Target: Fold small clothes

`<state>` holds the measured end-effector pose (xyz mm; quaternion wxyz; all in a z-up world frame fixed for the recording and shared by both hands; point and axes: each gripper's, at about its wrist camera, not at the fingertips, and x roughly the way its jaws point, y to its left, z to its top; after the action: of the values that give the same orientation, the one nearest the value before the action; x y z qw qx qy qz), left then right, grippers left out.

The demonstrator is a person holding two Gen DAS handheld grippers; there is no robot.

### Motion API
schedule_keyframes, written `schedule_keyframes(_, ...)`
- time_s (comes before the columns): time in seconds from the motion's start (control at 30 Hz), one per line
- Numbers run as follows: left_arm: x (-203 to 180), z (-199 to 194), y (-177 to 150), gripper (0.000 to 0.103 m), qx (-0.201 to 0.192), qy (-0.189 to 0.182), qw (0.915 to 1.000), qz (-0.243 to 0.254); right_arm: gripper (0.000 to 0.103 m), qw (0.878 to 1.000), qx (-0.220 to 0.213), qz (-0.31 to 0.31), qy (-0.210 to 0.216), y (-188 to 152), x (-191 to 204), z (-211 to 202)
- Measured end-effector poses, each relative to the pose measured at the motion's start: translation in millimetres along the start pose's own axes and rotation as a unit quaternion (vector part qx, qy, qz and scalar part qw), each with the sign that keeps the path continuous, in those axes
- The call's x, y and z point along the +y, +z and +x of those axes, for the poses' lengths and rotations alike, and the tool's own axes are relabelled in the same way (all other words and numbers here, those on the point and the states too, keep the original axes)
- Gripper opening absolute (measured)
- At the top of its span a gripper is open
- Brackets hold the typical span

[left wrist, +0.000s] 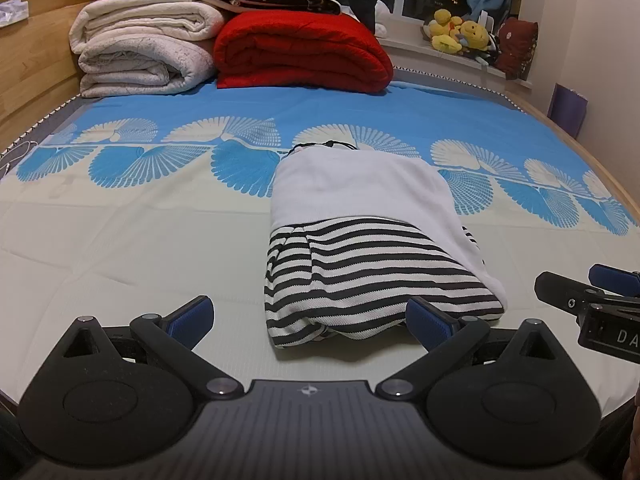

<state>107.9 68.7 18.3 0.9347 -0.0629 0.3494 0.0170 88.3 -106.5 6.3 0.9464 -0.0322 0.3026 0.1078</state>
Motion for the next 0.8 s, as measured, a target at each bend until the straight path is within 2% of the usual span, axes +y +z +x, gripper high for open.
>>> schedule_keyframes(0.8,0.3,2.5,-1.4,0.102,0.001,-0.002,1.0,0.005,0.085,1.0,0.0,0.001,0.0,1.4,0.3,-0.4)
